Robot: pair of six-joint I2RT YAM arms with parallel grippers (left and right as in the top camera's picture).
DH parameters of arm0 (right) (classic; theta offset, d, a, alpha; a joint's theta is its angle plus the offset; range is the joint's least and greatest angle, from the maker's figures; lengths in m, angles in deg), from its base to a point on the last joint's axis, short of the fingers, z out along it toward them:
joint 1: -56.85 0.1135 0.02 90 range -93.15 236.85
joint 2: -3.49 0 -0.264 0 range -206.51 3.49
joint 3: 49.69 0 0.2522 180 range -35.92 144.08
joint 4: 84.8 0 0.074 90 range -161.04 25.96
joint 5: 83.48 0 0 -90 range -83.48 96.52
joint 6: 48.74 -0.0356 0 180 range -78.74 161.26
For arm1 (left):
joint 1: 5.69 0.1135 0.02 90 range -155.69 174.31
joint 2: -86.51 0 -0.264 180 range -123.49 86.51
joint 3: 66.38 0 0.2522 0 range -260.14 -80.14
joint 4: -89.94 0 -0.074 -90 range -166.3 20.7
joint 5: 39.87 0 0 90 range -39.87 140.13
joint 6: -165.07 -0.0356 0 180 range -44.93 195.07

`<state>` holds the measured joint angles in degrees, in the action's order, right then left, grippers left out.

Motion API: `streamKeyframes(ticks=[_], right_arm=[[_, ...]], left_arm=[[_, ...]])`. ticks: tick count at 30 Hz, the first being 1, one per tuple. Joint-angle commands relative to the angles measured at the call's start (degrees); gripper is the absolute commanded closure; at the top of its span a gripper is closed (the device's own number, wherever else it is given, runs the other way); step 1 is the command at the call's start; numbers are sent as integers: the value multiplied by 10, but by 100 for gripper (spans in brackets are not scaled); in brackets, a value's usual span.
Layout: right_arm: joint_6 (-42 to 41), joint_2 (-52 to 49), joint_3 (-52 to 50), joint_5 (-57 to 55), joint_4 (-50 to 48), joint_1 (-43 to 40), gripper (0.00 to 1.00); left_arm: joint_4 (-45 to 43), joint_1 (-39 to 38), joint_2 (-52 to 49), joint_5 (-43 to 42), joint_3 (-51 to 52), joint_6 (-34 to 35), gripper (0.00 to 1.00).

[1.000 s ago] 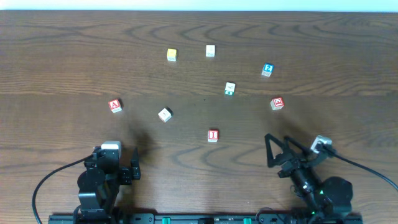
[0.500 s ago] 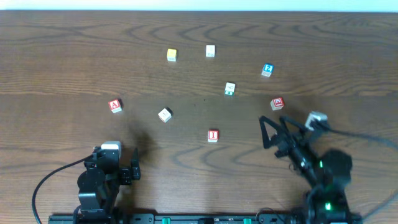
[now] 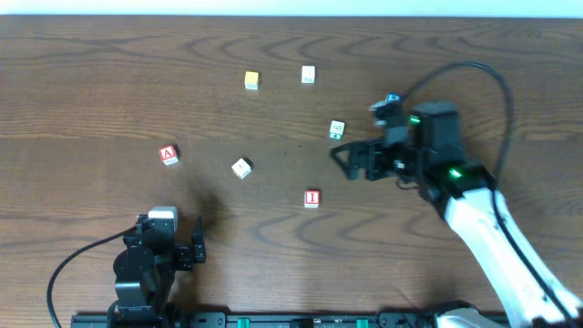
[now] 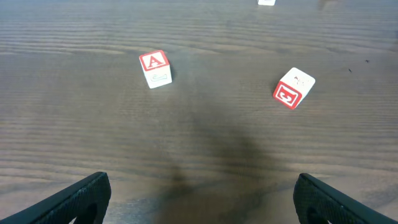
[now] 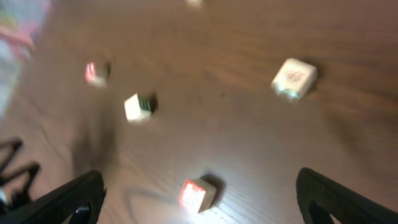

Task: Spell out Ai2

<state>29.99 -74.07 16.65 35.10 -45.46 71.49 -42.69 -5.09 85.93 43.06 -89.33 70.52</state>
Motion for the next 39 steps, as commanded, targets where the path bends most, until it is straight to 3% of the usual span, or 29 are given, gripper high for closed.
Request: streamKeyframes(ticks=[1,10,23,27,29,33,39], right_arm=[[43,-30,41,-83,38,60,3],[-33,-95,49,-241,85,198,5],[-203,-235,49,-255,46,230,22],[-227,-245,49,-256,35,236,30],[-236,-245,49,-256,30,238,41],[-250,-245,49,-256,23,242,52],[-260,-245,49,-256,22,244,60]], left_arm=[[0,1,4,0,4,-6,5],[0,1,4,0,4,-6,5],[0,1,4,0,4,-6,5],[0,1,4,0,4,-6,5],[0,1,4,0,4,-6,5],[0,1,4,0,4,-6,5],[0,1,4,0,4,-6,5]])
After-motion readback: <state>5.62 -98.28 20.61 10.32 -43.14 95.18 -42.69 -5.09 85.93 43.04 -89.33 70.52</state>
